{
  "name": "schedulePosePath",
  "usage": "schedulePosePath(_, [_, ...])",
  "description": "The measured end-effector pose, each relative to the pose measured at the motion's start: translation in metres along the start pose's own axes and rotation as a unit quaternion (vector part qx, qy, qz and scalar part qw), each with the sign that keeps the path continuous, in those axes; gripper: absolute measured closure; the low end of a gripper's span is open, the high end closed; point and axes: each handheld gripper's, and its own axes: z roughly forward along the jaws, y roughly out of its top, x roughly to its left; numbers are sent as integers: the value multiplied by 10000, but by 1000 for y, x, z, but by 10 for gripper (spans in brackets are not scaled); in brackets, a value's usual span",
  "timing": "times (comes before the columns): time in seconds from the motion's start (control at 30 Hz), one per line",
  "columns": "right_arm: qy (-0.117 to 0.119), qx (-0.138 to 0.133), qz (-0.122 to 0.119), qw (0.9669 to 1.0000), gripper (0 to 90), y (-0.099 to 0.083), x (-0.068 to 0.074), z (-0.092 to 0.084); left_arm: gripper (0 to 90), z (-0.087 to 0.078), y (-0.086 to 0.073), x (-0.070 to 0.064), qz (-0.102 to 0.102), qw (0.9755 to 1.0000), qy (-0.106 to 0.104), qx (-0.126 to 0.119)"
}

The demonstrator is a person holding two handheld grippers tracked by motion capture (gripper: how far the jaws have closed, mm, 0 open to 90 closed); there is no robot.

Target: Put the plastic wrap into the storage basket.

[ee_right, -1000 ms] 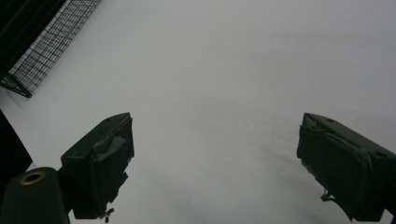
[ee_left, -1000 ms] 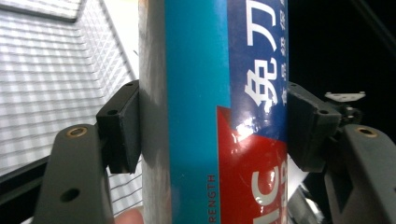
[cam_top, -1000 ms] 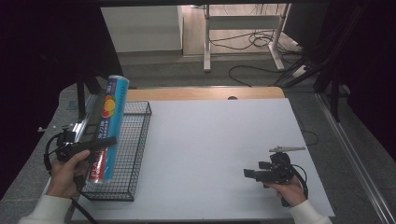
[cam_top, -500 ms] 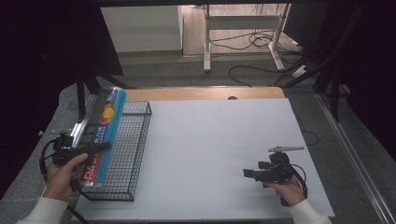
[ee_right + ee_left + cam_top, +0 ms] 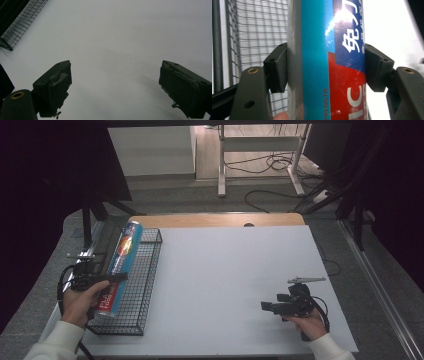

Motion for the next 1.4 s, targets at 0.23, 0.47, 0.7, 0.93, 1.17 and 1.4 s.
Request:
schedulePosePath(0.23, [-4,10,-35,10000,114,0,0,0,321,9,3,-9,73,9993,336,110])
schedulePosePath(0.47, [2,9,-18,10000,114,0,0,0,320,27,6,-21,384,9946,860,446])
schedulePosePath(0.7, [-2,22,-58,10000,115,-1,-1,0,319,46,7,-31,601,9856,1391,748])
schedulePosePath(0.93, [-9,88,-57,9999,115,-3,-1,2,318,65,8,-32,682,9768,1746,1033])
schedulePosePath(1.17, [-40,70,-31,10000,115,-4,-4,3,293,69,5,-34,584,9809,1698,749])
schedulePosePath(1.4, [-53,59,-46,10000,115,-5,-2,2,149,47,5,-54,859,9827,1626,202])
